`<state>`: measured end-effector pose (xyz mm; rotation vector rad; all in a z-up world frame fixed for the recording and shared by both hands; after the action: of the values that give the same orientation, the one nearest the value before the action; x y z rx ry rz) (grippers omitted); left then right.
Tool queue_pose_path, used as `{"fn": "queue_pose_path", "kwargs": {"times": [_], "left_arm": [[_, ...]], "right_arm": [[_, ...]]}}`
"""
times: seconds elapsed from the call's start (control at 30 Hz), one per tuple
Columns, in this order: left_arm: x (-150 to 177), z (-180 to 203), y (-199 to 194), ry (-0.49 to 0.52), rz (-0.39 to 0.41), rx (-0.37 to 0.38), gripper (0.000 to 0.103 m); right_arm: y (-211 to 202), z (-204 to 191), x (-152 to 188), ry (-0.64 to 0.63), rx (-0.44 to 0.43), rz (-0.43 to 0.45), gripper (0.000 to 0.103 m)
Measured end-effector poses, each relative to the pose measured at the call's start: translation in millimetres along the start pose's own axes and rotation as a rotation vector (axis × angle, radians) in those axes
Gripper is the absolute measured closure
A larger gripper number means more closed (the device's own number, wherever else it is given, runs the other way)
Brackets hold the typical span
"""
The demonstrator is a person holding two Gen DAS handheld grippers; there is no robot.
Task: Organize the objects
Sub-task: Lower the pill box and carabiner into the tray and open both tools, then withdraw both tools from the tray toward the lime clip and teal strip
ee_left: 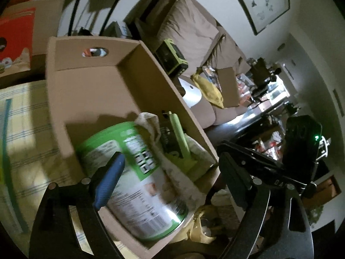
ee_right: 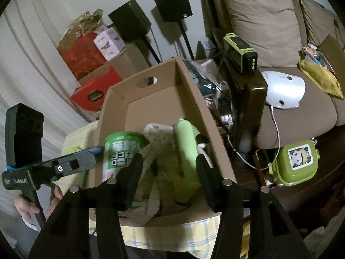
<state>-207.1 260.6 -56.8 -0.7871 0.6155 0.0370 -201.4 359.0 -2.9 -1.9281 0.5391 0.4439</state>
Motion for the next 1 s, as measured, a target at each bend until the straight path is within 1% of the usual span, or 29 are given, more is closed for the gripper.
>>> {"fn": "queue_pose_path", "kwargs": {"times": [0.1,0.17,0.27,0.33,0.47,0.5,0.7,1.0], "left_arm": [[2.9,-5.9,-12.7,0.007,0.018,-0.03,0.015],[6.6,-10.6,-22.4,0.011,0.027,-0.054,0.015],[11.7,-16.3,-33.3,0.004,0.035,-0.075,0.015],[15.3,-19.6,-40.0,0.0,0.038,-0.087,0.013],[21.5,-28.7,-58.2,0.009,0.057,-0.145,0.013],[23.4,-31.3,-63.8,0.009,0.063,-0.159,0.013],[41.2,-49.7,-96.8,0.002,0.088,-0.244,0.013],[71.0,-81.9,-137.2,-0.023,0.112,-0.348,0.013]], "right_arm": [[-2.4,-8.4,3.5,-0.027,0.017,0.015,0.044],[-3.5,-14.9,5.6,-0.042,0.02,0.022,0.043],[-5.1,-24.5,8.3,-0.06,0.024,0.035,0.038],[-5.6,-31.2,9.6,-0.075,0.034,0.046,0.029],[-6.2,-46.0,15.5,-0.126,0.06,0.059,0.024],[-5.9,-50.5,17.9,-0.14,0.068,0.059,0.021],[-8.2,-74.5,29.2,-0.185,0.076,0.085,0.017],[0.7,-105.3,44.0,-0.211,0.062,0.081,0.017]]}}
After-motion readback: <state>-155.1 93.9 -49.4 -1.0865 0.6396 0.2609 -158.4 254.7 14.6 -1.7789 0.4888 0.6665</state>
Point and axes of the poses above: each gripper's, at about its wrist camera, not at the fingertips, and y roughly the way its jaws point, z to its right, x to its underside, the point moved 10 cm from there along y, roughly the way its jaws point, and after that the axes turned 7 degrees about y, right-handed, at the moved point
